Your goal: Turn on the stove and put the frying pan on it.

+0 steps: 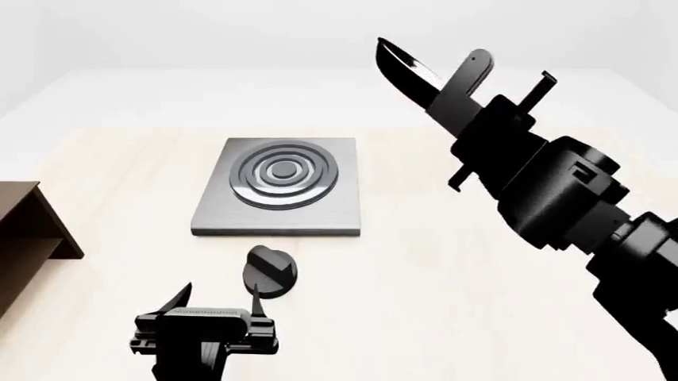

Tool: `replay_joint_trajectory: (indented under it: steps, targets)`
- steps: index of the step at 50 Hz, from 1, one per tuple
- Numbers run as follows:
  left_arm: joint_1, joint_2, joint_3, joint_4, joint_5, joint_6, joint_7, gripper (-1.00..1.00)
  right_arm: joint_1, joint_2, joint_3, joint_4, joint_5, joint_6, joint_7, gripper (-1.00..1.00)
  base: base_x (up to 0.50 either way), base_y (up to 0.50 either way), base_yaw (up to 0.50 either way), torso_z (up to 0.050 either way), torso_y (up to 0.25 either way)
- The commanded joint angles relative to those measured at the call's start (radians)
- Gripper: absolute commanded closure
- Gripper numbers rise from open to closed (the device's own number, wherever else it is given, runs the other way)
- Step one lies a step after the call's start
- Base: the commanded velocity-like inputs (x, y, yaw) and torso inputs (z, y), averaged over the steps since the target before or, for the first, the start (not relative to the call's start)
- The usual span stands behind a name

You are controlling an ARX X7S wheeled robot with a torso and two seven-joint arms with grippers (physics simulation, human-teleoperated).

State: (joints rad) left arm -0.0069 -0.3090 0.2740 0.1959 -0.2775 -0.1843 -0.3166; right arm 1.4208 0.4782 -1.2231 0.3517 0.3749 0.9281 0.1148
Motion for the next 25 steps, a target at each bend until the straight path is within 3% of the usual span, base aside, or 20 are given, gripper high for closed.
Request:
replay_joint_trajectory:
  steps: [1,20,25]
  targets:
    - [-0.002,0.02,-0.017,-0.008,0.006,0.009,0.035,-1.0,0.045,-0.144,-0.005,0.159,-0.198,-0.11,0.012,1.0,0.0,0.0,0.0,0.0,0.0]
    - [-0.002,0.018,-0.014,-0.016,0.0,0.021,0.031,-1.0,0.038,-0.307,-0.045,0.419,-0.258,-0.295,0.055,1.0,0.0,0.0,0.0,0.001,0.002]
    - [0.0,0.026,-0.024,-0.051,-0.013,0.083,0.05,-1.0,0.035,-0.361,-0.046,0.506,-0.265,-0.367,0.064,1.0,0.0,0.0,0.0,0.0,0.002]
